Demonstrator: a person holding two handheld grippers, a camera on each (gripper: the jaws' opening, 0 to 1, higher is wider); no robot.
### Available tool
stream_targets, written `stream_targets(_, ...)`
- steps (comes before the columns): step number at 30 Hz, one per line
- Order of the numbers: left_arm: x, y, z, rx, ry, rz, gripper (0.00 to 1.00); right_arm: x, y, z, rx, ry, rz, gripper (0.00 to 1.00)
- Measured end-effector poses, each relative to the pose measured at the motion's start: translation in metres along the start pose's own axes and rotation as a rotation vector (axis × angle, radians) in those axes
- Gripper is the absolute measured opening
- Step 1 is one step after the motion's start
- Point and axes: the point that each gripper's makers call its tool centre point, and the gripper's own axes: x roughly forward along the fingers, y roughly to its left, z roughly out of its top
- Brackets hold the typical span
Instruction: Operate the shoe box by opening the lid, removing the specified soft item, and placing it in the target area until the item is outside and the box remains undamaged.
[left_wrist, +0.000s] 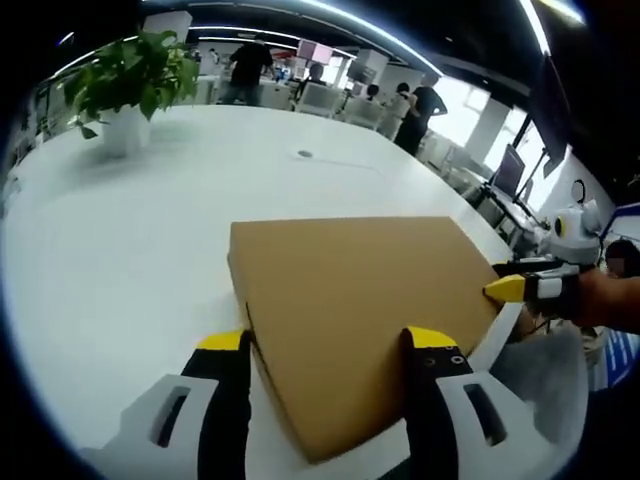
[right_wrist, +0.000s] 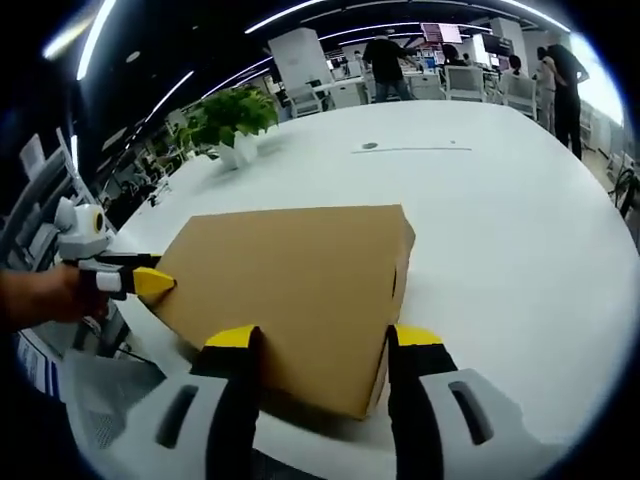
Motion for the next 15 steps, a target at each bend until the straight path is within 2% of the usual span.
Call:
stream_targets(10,-0.004,0.002,-0.003,0.000,0.014,-0.001,0.63,-0.002,0.005,-0.003,-0.014,-0.005,0.000,0.51)
stream_targets(13,-0.008,0.002,-0.002,0.038,0.024,0.000,0.61,-0.004,0.008,-0.004,-0.065,-0.002,0.013,0.53)
stream_targets(15,-0.015,0.001,0.004,0.037,-0.012,-0.009,0.60,-0.008,0.008,-0.003,-0.092,-0.012,0.014,0.51)
